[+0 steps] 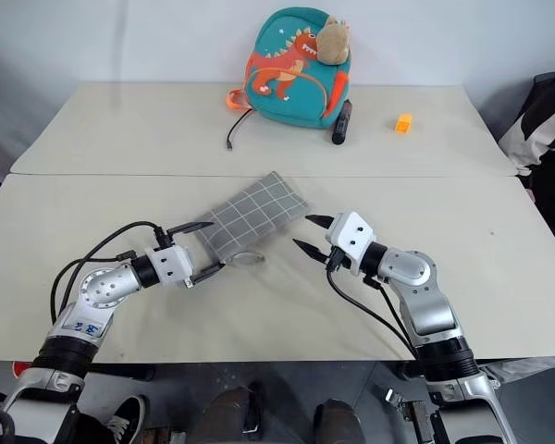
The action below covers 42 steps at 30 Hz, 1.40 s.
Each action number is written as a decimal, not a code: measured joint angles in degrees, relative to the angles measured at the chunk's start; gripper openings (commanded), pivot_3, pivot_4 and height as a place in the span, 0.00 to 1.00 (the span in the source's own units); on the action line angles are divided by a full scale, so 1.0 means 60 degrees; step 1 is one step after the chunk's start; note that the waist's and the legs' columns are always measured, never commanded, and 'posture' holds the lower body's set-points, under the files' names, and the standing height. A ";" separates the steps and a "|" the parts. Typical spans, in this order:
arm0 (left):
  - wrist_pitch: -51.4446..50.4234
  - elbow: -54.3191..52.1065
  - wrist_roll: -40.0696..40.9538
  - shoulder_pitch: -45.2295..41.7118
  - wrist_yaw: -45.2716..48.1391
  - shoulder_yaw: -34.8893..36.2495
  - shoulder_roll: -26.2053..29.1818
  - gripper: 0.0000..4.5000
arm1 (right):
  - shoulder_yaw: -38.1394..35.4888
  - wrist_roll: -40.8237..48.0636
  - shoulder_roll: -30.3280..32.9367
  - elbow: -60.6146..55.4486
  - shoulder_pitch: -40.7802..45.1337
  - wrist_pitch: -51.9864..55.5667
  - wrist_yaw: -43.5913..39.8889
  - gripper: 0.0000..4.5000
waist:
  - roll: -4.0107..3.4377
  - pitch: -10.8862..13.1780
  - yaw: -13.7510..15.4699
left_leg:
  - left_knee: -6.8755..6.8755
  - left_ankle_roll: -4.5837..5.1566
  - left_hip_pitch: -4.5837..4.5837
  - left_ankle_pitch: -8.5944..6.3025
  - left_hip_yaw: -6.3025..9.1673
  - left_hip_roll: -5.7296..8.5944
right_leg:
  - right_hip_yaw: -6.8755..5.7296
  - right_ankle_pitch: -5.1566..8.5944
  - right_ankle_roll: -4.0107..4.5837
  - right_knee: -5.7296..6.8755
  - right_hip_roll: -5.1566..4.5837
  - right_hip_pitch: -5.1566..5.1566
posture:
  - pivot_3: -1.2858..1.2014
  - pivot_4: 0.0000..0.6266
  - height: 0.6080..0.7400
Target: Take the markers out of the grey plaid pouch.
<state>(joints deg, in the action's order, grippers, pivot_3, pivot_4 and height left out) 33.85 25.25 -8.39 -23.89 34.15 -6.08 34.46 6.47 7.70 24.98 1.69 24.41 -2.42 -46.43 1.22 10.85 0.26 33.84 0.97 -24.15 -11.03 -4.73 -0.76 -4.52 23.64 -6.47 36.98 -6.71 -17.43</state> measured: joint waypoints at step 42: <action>-0.1437 -0.2253 -0.0766 0.0469 -0.0459 -0.0450 -0.0745 0.01 | 0.1229 0.1904 -0.2413 -0.2077 0.0157 0.7549 0.2089 0.56 | -0.0039 -0.0023 -0.0086 | -0.0017 0.0003 -0.0012 -0.0017 -0.0011 -0.0003 | 0.0014 0.0000 0.0000 -0.0013 0.0005 -0.0024 | 0.52 0.24 1.00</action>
<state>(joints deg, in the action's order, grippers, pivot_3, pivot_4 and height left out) 25.23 11.73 -12.99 -21.08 31.40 -8.78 29.99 13.85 19.12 10.50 -10.78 25.35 42.87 -33.90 0.99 10.71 -0.26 33.74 0.99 -24.23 -11.13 -4.79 -0.78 -4.43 23.64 -6.47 36.91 -6.68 -17.57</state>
